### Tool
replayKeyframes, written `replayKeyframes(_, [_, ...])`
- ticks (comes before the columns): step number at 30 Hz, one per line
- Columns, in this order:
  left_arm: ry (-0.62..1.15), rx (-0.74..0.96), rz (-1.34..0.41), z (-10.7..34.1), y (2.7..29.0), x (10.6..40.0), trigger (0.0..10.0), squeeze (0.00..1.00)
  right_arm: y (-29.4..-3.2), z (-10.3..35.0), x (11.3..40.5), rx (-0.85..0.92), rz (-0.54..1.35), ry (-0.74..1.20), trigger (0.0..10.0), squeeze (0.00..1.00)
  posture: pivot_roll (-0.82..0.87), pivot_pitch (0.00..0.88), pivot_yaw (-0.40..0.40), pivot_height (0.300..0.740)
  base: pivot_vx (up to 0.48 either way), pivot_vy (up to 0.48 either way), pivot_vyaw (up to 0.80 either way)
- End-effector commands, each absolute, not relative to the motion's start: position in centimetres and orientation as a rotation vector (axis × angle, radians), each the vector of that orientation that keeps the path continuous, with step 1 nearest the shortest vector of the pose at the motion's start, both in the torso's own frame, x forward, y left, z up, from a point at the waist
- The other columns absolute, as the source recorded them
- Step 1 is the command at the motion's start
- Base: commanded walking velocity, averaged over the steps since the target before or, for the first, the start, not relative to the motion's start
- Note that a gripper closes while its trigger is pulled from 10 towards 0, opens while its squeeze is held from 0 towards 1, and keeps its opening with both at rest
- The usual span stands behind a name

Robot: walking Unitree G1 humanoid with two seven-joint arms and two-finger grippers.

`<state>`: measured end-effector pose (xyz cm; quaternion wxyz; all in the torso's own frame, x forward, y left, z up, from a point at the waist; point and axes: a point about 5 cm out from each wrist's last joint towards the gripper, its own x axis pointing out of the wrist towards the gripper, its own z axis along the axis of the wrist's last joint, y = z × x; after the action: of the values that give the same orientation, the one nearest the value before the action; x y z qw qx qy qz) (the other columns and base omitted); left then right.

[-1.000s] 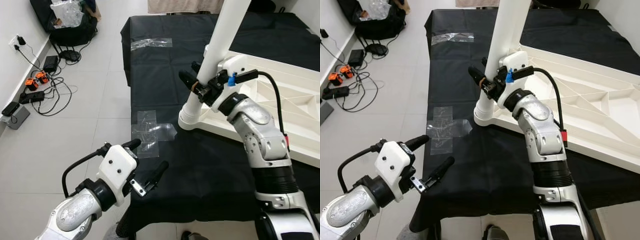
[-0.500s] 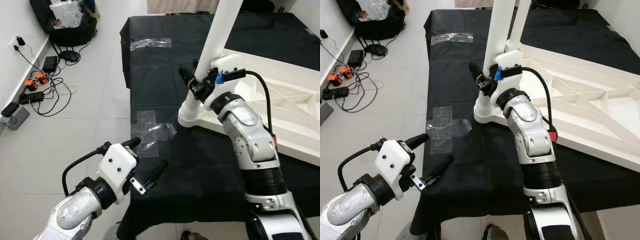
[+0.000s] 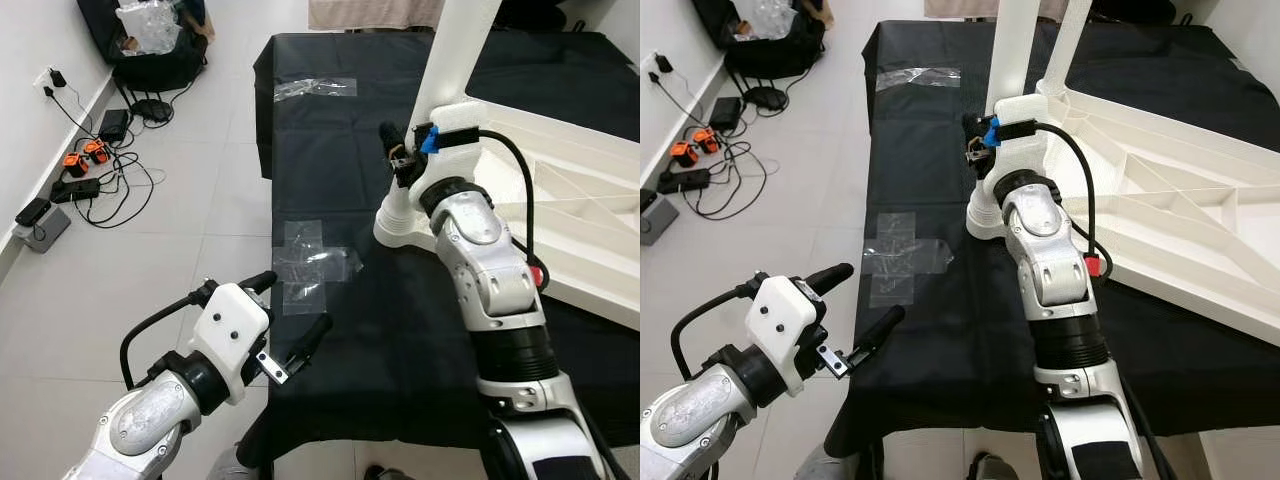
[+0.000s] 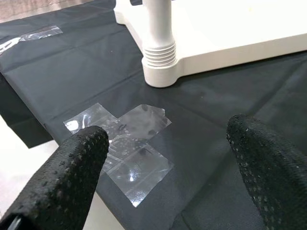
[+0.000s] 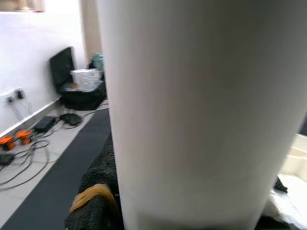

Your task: Building children table

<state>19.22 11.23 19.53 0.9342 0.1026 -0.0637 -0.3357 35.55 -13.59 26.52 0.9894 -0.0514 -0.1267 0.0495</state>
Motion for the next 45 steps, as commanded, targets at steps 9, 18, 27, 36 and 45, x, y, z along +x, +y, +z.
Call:
replayKeyframes(9, [-0.119,0.215,-0.680,19.2,11.4,19.3,10.0,0.00,-17.0,23.2,36.8,-0.048,-0.279,-0.048,10.0,0.00,0.10,0.231,-0.039,0.740,0.000,0.000,0.00])
replayKeyframes(18, [-0.119,0.214,-0.682,19.1,11.5,19.3,10.0,0.00,-17.2,23.2,36.9,-0.017,-0.401,-0.044,10.0,0.00,0.10,0.232,-0.039,0.740,0.000,0.000,0.00])
replayKeyframes(27, [-0.119,0.218,-0.682,19.1,11.5,19.4,10.0,0.00,-17.3,23.4,36.9,0.056,-0.567,-0.042,10.0,0.00,0.10,0.233,-0.040,0.740,0.000,0.000,0.00])
replayKeyframes(36, [-0.121,0.219,-0.681,19.2,11.5,19.4,10.0,0.00,-17.7,23.5,36.5,0.014,-0.692,-0.060,10.0,0.00,0.10,0.230,-0.041,0.740,0.000,0.000,0.00])
replayKeyframes(45, [-0.122,0.220,-0.683,19.1,11.5,19.4,10.0,0.00,-17.9,23.1,36.0,0.013,-0.854,-0.039,10.0,0.00,0.10,0.221,-0.040,0.740,0.000,0.000,0.00])
